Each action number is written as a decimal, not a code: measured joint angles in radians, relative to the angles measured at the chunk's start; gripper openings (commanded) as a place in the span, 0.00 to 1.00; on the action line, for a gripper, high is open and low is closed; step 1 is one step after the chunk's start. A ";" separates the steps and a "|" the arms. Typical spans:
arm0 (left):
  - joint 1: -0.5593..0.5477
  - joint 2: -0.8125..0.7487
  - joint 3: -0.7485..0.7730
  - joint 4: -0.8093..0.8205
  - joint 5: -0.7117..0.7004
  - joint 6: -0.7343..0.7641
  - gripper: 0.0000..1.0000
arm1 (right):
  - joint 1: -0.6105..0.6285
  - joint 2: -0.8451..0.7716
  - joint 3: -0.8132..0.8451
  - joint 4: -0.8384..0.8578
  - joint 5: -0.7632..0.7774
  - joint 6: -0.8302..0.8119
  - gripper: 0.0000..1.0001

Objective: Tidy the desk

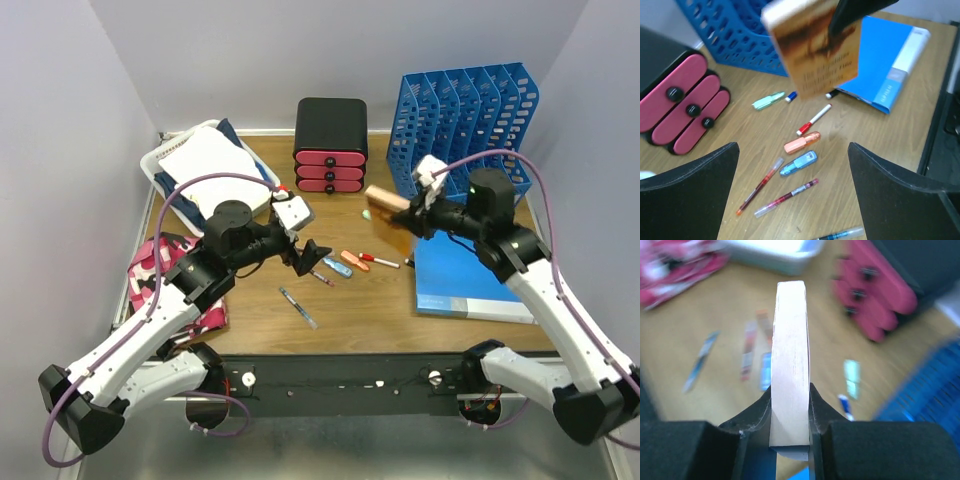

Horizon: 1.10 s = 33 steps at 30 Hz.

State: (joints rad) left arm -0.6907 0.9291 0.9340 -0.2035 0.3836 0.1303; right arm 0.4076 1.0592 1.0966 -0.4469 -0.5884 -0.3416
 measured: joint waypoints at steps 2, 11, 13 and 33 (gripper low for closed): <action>0.002 -0.013 -0.025 0.017 -0.052 -0.036 0.99 | -0.016 -0.053 -0.045 0.079 0.173 0.092 0.01; 0.003 -0.052 -0.122 0.071 -0.156 -0.138 0.99 | -0.058 -0.029 -0.086 0.323 0.729 0.372 0.01; 0.003 -0.060 -0.125 0.078 -0.162 -0.147 0.99 | -0.063 0.002 -0.085 0.349 0.774 0.390 0.01; 0.003 -0.179 -0.196 0.111 -0.193 -0.215 0.99 | -0.118 0.355 0.058 0.647 0.845 0.341 0.00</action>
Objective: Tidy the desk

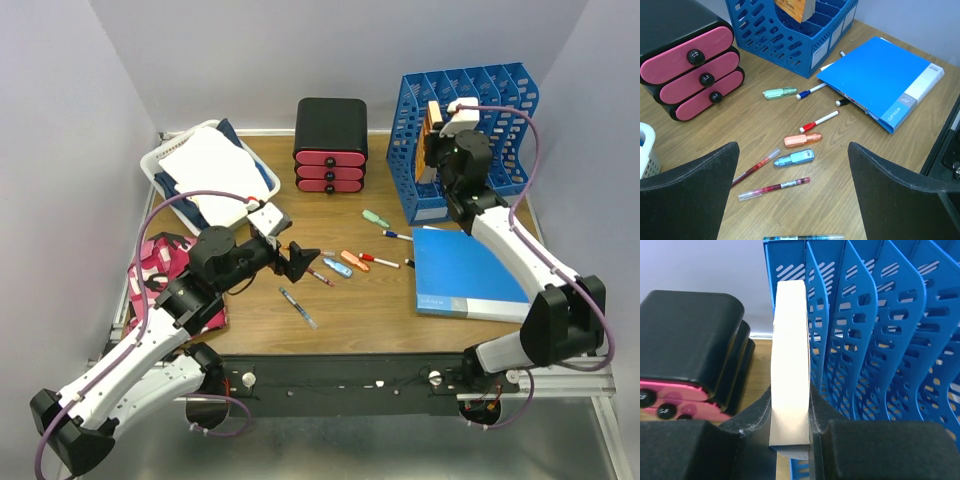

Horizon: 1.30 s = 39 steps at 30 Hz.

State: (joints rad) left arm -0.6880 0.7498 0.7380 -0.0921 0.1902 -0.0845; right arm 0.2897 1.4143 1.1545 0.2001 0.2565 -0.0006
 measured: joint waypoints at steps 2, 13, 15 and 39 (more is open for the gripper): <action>0.000 -0.006 0.000 0.000 0.000 -0.006 0.99 | -0.014 0.035 0.006 0.024 -0.019 -0.012 0.00; 0.000 -0.034 -0.002 -0.004 -0.013 -0.021 0.99 | -0.109 0.184 0.005 0.185 -0.238 0.002 0.01; 0.000 -0.034 -0.002 -0.007 -0.015 -0.023 0.99 | -0.114 0.208 -0.003 0.221 -0.266 0.005 0.01; 0.000 -0.037 -0.015 0.000 -0.020 -0.064 0.99 | -0.121 0.218 -0.060 0.247 -0.348 0.026 0.77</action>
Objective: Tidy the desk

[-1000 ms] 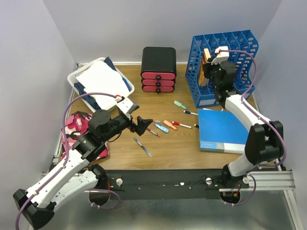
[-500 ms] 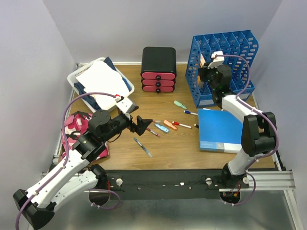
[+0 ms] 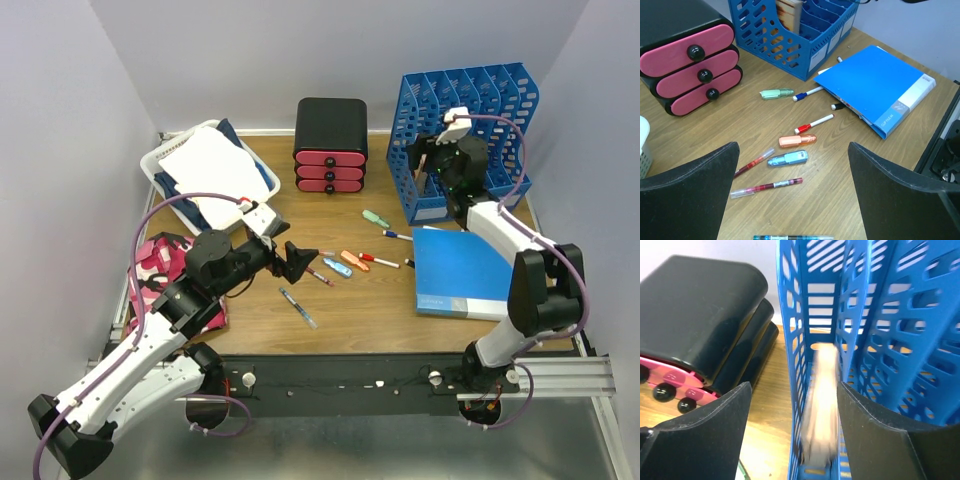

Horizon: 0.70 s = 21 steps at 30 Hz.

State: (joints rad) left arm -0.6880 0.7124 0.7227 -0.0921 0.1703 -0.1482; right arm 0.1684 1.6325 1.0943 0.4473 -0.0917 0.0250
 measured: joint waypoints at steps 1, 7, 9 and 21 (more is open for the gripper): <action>0.000 0.000 -0.002 0.000 0.000 -0.004 0.99 | -0.001 -0.014 -0.002 -0.010 0.000 0.001 0.77; 0.000 0.019 -0.006 0.029 0.003 -0.041 0.99 | -0.011 -0.138 -0.001 -0.098 -0.008 0.002 0.77; 0.000 0.032 -0.006 0.040 0.008 -0.048 0.99 | -0.011 -0.160 0.011 -0.136 -0.008 0.001 0.80; -0.004 0.427 0.063 0.205 0.112 -0.420 0.99 | -0.125 -0.235 0.221 -0.835 -0.279 -0.138 0.89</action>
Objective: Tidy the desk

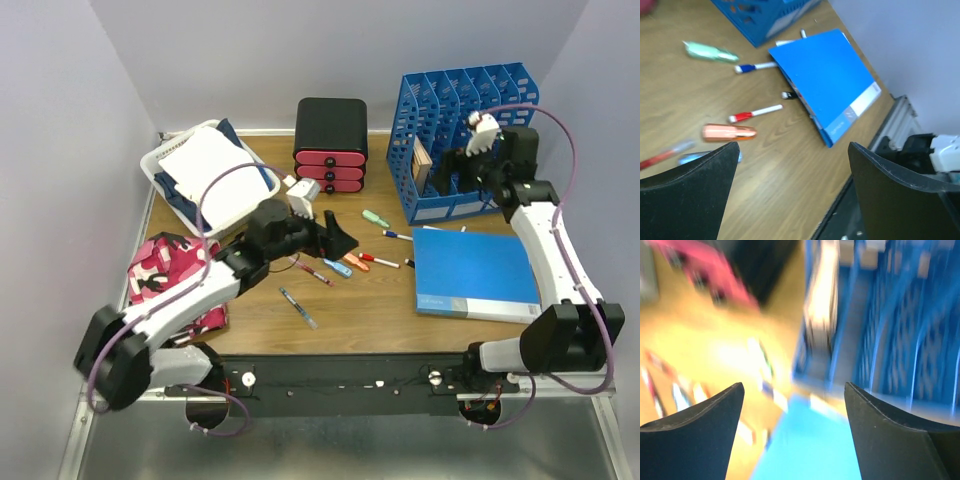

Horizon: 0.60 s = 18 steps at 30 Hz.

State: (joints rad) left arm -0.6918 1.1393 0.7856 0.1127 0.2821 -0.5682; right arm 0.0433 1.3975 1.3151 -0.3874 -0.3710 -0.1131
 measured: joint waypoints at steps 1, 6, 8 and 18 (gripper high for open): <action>-0.008 0.066 0.022 0.019 0.014 -0.052 0.99 | -0.033 -0.020 -0.018 -0.074 -0.021 -0.023 0.89; -0.080 0.341 0.146 0.091 0.066 -0.234 0.99 | -0.244 -0.031 -0.097 -0.313 -0.089 -0.100 0.92; -0.106 0.424 0.198 0.110 0.087 -0.274 0.99 | -0.332 -0.018 -0.128 -0.372 -0.100 -0.129 0.92; -0.233 0.801 0.460 0.021 0.163 -0.425 0.99 | -0.452 0.007 -0.250 -0.494 -0.122 -0.231 0.88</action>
State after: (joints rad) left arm -0.9245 1.9404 1.2457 0.1341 0.4454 -0.9928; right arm -0.4084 1.4048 1.0653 -0.8814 -0.4927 -0.3439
